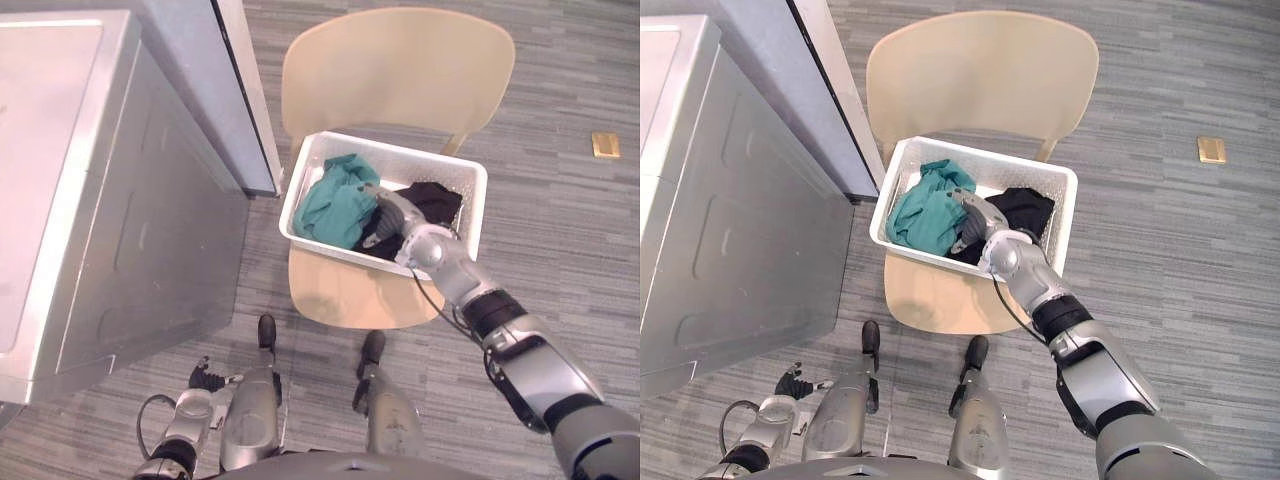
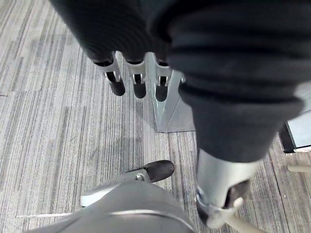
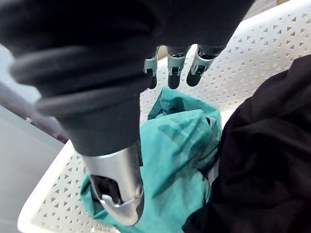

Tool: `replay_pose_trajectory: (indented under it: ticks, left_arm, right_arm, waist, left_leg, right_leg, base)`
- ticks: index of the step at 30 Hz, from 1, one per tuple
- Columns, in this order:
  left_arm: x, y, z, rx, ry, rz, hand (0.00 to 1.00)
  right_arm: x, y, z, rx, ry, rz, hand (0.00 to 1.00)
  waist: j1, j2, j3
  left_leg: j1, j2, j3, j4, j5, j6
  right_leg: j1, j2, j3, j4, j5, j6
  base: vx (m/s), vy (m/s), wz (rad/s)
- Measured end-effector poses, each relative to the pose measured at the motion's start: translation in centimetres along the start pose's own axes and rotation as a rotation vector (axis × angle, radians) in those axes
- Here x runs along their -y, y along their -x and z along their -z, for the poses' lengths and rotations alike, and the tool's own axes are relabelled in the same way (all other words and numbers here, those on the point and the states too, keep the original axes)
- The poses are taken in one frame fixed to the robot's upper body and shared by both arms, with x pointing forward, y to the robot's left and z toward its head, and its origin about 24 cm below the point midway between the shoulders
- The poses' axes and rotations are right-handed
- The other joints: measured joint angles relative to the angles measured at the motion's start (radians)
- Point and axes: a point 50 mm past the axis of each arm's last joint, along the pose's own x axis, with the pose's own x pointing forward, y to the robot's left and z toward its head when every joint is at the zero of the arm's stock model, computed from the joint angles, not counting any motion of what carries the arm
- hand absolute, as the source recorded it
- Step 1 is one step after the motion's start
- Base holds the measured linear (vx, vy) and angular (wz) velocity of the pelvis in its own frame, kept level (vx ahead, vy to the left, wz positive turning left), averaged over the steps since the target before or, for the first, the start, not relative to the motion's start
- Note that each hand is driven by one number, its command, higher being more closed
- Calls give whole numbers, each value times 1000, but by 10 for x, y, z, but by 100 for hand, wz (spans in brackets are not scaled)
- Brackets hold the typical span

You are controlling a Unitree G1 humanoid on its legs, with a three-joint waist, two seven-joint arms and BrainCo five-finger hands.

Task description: Pick up the laundry basket with both hands and put the clothes into the washing machine.

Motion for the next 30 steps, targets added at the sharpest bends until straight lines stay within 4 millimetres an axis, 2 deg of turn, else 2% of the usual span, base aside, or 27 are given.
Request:
replay_pose_trajectory:
  ticks: [5,13,19,22,24,30]
  left_arm:
    - [-2,-3,-12,24,39,-23,0]
    - [-3,-4,-22,54,66,-42,0]
    - [-4,-5,-32,77,90,-47,0]
    - [-5,-6,-37,88,96,-65,0]
    - [-5,-7,-43,99,117,-70,0]
    - [-5,-8,-54,117,156,-76,0]
  right_arm:
    - [16,-7,-1,-19,26,47,0]
    - [38,-17,-5,-37,43,111,0]
    - [47,-23,1,-98,35,146,0]
    - [51,-26,4,-133,2,162,0]
    - [55,-29,6,-161,2,162,0]
    - [51,-32,11,-228,-39,188,0]
  waist:
    - [1,-1,6]
    - [9,-11,54]
    - [27,-17,72]
    - [46,-22,76]
    - [58,-22,101]
    - [79,-24,106]
  left_leg:
    - [-27,0,-11,0,11,1]
    - [-50,0,-28,0,23,1]
    - [-80,1,-60,-26,52,-1]
    - [-110,2,-70,-34,64,-2]
    - [-118,2,-77,-38,71,-2]
    - [-174,8,-117,-54,94,-8]
  right_leg:
    - [-20,0,-8,1,5,-1]
    - [-32,0,-23,2,11,-4]
    - [-56,2,-53,6,12,-6]
    - [-85,4,-59,6,16,-9]
    - [-88,5,-66,4,18,-10]
    - [-121,14,-104,-6,24,-14]
  base:
    - [-12,2,4]
    - [-8,-2,5]
    - [-20,-15,12]
    - [-24,-23,6]
    - [-30,-27,10]
    - [-7,-38,14]
